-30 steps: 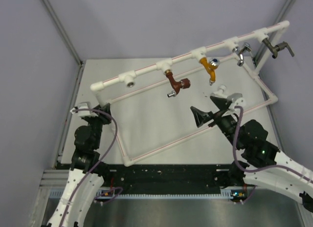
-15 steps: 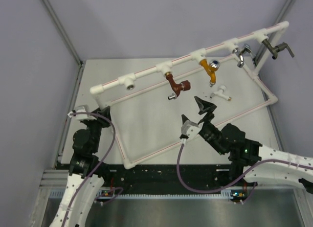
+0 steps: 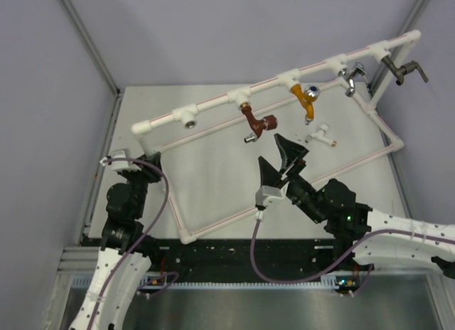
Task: Install the water faucets
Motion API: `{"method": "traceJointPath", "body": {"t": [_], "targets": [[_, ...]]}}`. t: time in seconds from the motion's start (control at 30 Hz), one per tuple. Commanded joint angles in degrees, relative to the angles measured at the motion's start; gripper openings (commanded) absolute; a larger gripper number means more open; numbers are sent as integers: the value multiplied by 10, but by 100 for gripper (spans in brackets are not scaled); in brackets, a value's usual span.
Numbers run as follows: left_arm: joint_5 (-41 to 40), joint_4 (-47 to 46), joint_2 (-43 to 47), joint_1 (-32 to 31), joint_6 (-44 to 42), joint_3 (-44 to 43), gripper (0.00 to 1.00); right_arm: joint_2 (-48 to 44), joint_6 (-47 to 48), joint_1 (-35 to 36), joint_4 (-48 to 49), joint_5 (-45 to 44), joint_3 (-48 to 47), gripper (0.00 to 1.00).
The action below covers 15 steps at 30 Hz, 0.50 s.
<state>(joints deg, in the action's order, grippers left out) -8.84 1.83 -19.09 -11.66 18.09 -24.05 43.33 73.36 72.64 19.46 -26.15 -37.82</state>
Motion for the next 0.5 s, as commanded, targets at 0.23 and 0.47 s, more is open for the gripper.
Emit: {"method": "traceJointPath", "body": {"t": [0.23, 0.47], "targets": [[10, 41, -7, 1, 63, 11, 0, 51, -7, -43, 15, 82, -95, 89], [12, 41, 0, 1, 63, 11, 0, 106, 1, -77, 8, 92, -114, 88]]}}
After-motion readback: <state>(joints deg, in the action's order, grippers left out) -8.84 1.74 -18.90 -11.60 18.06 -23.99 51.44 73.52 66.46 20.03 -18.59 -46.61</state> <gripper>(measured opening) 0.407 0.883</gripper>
